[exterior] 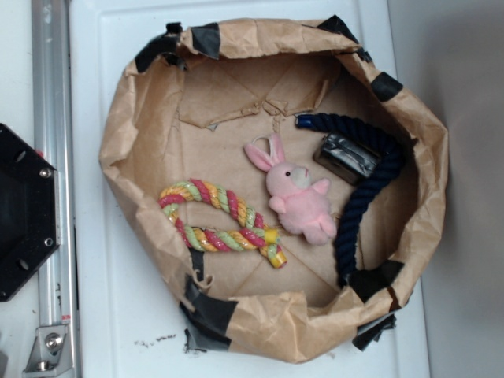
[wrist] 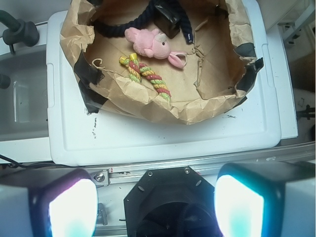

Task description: Grab the multicolored rope.

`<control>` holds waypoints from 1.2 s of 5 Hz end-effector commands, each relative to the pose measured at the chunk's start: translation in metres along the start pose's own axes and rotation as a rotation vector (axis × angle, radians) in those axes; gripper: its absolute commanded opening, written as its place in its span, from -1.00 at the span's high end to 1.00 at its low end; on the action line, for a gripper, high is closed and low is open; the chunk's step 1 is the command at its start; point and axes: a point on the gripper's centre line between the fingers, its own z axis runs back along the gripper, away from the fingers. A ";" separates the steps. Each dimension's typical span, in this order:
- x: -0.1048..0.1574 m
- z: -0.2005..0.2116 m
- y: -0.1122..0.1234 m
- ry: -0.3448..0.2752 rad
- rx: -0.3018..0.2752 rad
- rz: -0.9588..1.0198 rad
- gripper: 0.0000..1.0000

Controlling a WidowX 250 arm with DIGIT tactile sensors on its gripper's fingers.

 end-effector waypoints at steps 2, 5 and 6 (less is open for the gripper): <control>0.049 -0.014 0.005 -0.070 0.142 -0.085 -1.00; 0.111 -0.140 0.004 0.139 0.064 0.035 -1.00; 0.094 -0.178 -0.019 0.188 -0.059 -0.019 -1.00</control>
